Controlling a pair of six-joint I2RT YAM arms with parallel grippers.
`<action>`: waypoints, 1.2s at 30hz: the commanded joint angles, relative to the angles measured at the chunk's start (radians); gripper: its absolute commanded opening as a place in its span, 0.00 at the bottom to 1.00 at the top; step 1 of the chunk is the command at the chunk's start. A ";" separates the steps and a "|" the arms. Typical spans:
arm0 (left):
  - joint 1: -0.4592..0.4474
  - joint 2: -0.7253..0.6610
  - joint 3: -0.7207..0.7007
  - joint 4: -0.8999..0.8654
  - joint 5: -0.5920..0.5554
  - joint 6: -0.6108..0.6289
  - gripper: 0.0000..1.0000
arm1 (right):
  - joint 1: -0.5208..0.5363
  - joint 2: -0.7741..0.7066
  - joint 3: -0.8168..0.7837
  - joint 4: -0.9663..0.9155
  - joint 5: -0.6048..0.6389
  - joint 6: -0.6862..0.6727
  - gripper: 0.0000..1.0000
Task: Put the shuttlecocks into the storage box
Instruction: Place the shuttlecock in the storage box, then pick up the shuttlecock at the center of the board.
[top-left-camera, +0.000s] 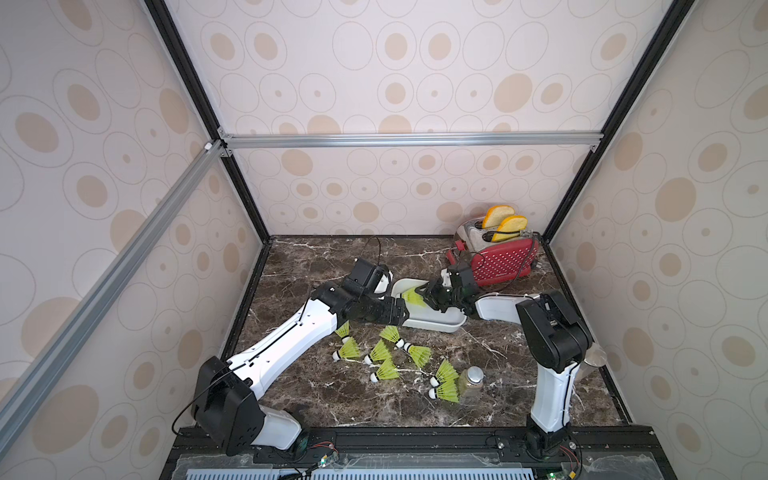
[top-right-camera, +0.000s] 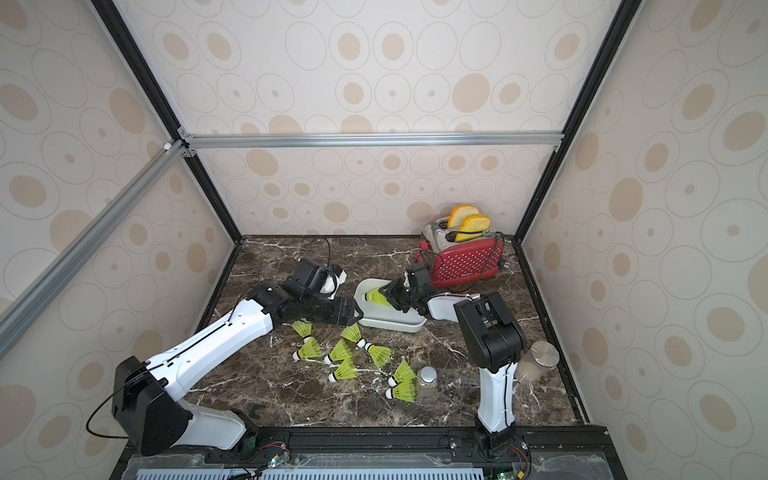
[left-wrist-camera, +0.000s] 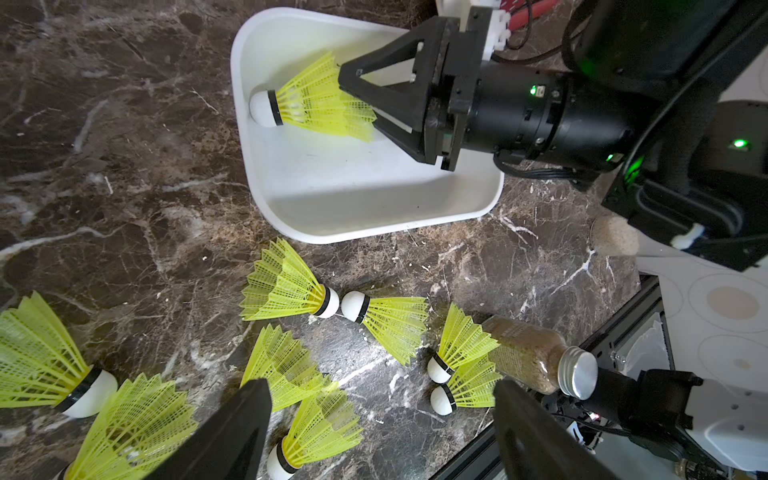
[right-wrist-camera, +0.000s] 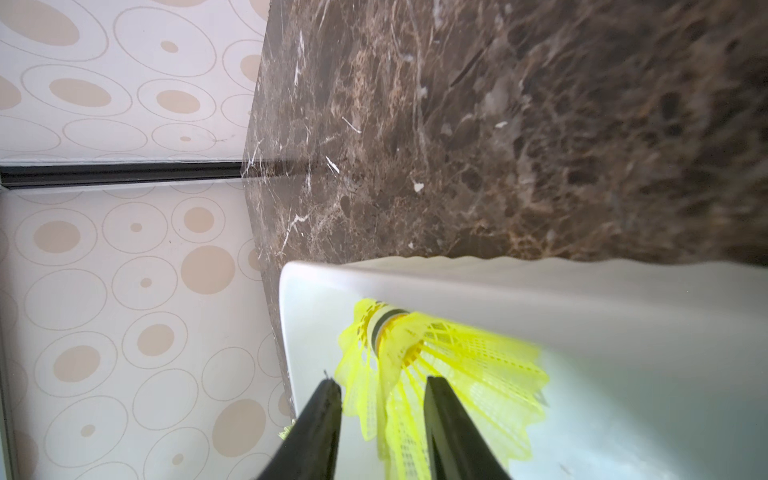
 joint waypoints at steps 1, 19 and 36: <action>-0.001 -0.029 -0.004 -0.014 0.009 -0.005 0.86 | -0.005 -0.055 0.010 -0.039 0.004 -0.031 0.40; -0.001 -0.111 -0.047 -0.021 0.069 -0.031 0.86 | -0.048 -0.344 0.007 -0.433 0.032 -0.262 0.35; 0.000 -0.347 -0.268 -0.117 0.152 -0.027 0.87 | 0.079 -0.658 -0.287 -0.683 -0.048 -0.102 0.37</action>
